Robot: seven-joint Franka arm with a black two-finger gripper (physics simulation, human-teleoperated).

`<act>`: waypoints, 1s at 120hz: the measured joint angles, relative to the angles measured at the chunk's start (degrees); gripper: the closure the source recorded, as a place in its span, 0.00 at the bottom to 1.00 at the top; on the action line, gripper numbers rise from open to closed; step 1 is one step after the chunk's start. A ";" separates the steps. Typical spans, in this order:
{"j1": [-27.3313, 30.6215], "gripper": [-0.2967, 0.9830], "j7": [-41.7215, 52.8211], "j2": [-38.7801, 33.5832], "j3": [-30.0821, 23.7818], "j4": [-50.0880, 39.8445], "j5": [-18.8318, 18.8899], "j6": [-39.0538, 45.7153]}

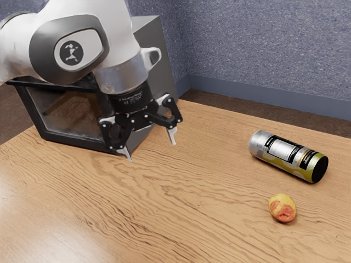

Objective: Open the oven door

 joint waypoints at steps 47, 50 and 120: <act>18.61 0.23 7.95 -39.98 15.84 -35.37 6.05 8.08; 20.69 0.23 8.43 -38.39 15.87 -35.71 6.05 10.41; 37.83 0.23 9.96 -5.06 13.00 -15.76 -2.05 45.32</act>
